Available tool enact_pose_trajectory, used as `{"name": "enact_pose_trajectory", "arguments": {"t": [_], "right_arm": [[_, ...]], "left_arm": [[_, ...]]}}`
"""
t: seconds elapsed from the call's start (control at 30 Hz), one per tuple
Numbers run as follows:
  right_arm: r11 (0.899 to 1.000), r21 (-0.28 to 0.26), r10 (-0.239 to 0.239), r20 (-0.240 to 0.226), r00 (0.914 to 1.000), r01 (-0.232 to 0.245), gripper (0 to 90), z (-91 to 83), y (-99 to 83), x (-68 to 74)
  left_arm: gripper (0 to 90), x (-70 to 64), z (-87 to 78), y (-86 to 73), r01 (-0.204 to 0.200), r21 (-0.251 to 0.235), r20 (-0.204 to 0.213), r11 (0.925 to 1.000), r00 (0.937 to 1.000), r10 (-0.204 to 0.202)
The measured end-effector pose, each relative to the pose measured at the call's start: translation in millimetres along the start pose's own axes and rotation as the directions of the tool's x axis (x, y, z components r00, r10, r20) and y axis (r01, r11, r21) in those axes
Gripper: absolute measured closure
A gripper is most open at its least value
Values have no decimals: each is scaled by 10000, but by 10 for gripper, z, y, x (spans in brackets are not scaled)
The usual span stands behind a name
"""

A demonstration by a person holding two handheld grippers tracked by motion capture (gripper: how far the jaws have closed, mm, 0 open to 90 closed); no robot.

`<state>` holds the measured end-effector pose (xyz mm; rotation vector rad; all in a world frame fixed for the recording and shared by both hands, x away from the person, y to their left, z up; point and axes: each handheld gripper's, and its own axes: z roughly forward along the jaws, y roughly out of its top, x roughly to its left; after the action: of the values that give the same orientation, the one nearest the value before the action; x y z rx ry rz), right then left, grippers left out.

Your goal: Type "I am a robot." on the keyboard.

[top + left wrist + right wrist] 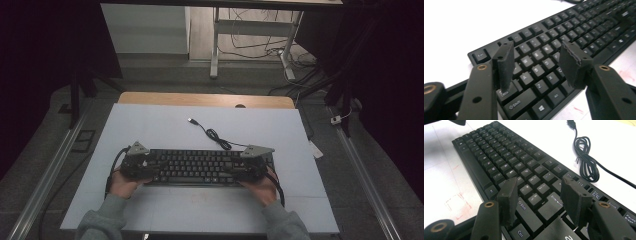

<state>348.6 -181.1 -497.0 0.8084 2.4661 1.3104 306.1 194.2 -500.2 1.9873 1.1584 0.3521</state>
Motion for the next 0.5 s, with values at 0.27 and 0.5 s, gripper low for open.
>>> {"name": "enact_pose_trajectory", "arguments": {"t": [0.27,0.5], "right_arm": [[10000,67,-13,11,10000,13,479,2,-1,0],[9999,106,-54,28,10000,54,479,8,-2,3]], "left_arm": [[600,58,34,-54,-63,347,-97,9994,9999,66],[818,61,87,-80,-200,815,-6,9965,9998,201]]}}
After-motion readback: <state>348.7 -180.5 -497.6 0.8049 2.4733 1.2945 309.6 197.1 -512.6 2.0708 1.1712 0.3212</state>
